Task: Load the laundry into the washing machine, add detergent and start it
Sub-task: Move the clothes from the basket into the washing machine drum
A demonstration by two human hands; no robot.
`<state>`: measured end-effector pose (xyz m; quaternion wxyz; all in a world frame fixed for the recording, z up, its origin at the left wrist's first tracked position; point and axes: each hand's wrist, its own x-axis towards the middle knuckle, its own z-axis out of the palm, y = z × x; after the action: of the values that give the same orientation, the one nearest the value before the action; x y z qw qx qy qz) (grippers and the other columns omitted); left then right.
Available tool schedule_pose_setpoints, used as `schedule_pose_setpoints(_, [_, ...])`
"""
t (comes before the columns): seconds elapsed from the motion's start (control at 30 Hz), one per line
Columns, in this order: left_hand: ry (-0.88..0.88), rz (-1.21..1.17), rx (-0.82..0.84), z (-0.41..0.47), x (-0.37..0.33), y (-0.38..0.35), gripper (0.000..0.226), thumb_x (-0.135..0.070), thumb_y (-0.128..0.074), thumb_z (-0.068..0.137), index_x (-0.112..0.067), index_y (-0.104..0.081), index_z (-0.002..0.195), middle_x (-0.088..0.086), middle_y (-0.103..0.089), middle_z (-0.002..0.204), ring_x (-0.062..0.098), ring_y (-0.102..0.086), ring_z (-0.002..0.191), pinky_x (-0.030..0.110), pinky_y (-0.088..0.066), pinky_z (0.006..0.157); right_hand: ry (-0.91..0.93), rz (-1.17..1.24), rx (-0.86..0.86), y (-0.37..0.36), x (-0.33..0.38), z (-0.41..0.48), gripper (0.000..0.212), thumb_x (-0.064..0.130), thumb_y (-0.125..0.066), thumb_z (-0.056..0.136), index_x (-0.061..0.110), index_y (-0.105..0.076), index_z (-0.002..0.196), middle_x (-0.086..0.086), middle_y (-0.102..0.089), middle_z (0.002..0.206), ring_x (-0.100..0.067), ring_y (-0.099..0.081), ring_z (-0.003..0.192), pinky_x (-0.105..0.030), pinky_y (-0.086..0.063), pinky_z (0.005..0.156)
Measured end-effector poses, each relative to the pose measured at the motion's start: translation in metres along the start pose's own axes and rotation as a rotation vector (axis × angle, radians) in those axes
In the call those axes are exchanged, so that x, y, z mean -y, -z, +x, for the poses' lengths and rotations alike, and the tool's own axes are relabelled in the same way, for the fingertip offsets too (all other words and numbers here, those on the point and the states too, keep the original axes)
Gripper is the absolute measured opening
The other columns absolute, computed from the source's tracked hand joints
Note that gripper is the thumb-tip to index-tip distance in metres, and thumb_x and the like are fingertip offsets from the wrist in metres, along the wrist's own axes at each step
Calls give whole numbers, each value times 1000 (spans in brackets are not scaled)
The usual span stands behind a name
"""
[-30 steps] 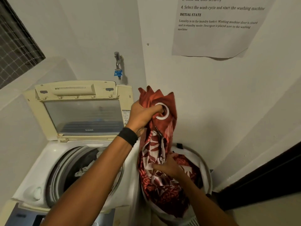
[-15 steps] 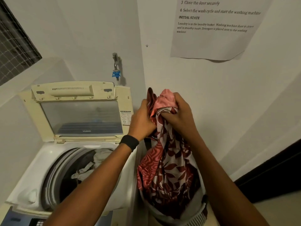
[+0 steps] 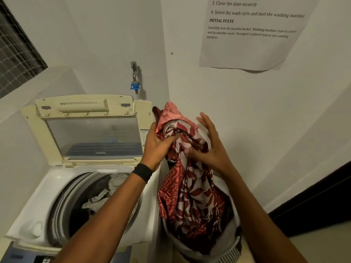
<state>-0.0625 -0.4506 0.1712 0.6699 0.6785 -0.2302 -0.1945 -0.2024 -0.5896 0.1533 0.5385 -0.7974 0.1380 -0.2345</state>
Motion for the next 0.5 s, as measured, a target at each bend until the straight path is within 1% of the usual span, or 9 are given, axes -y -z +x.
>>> schedule_pose_setpoints(0.03, [0, -1, -18, 2, -1, 0, 64, -12, -82, 84, -23, -52, 140, -4, -70, 124, 6, -70, 109, 34, -57, 99, -80, -4, 36, -9, -14, -12, 117, 38, -91, 74, 46, -10, 159, 20, -31, 161, 6, -35, 143, -20, -40, 112])
schedule_pose_setpoints(0.07, [-2, 3, -28, 3, -2, -2, 65, -12, -83, 84, -22, -52, 140, -3, -69, 125, 8, -70, 110, 35, -57, 99, -168, 19, 113, -22, -27, -25, 117, 40, -93, 71, 48, -13, 157, 23, -36, 157, 11, -40, 138, -17, -41, 109])
schedule_pose_setpoints(0.13, [-1, 40, -56, 7, -1, -4, 63, -13, -84, 82, -22, -53, 136, -1, -69, 124, 12, -69, 111, 38, -57, 100, -287, 17, 202, -49, -54, -52, 85, 35, -88, 79, 48, -33, 142, 27, -54, 135, 13, -54, 121, -8, -43, 97])
schedule_pose_setpoints(0.2, [-1, 89, -103, 9, 1, -1, 65, -23, -86, 76, -23, -54, 132, -1, -69, 123, 15, -69, 110, 43, -56, 100, -291, -42, 110, -58, -71, -62, 44, 23, -75, 92, 40, -51, 125, 21, -63, 116, -5, -65, 115, -2, -46, 84])
schedule_pose_setpoints(0.23, [4, 118, -136, 10, 2, 2, 70, -32, -86, 71, -22, -54, 132, -1, -69, 122, 16, -69, 110, 44, -56, 100, -279, -73, 55, -54, -71, -61, 32, 19, -71, 95, 32, -59, 123, 15, -68, 113, -15, -68, 114, -6, -49, 84])
schedule_pose_setpoints(0.27, [2, 158, -167, 12, 5, 6, 74, -41, -85, 66, -22, -54, 131, -1, -69, 122, 17, -69, 109, 45, -57, 100, -253, -93, 30, -45, -68, -56, 28, 19, -69, 96, 24, -64, 124, 11, -70, 113, -17, -69, 113, -14, -53, 89])
schedule_pose_setpoints(0.33, [-15, 282, -192, 16, 13, 12, 71, -45, -84, 68, -21, -54, 127, -1, -69, 120, 20, -69, 107, 47, -57, 98, -186, -88, 10, -22, -40, -41, 31, 29, -70, 94, 20, -69, 124, 10, -73, 116, -7, -68, 111, -29, -55, 98])
schedule_pose_setpoints(0.43, [-34, 325, -158, 11, 18, 6, 52, -34, -85, 81, -22, -53, 121, -3, -68, 114, 20, -68, 103, 46, -57, 94, -18, -98, -76, 3, 15, -13, 34, 31, -72, 88, 15, -74, 117, 6, -76, 113, -8, -70, 108, -35, -56, 96])
schedule_pose_setpoints(0.5, [-59, 297, -124, 9, 10, -3, 58, -40, -84, 81, -17, -53, 124, 0, -68, 116, 21, -67, 105, 41, -56, 91, 68, -119, -156, 9, 46, 2, 29, 25, -76, 88, 16, -75, 115, 4, -76, 112, -8, -70, 106, -33, -56, 95])
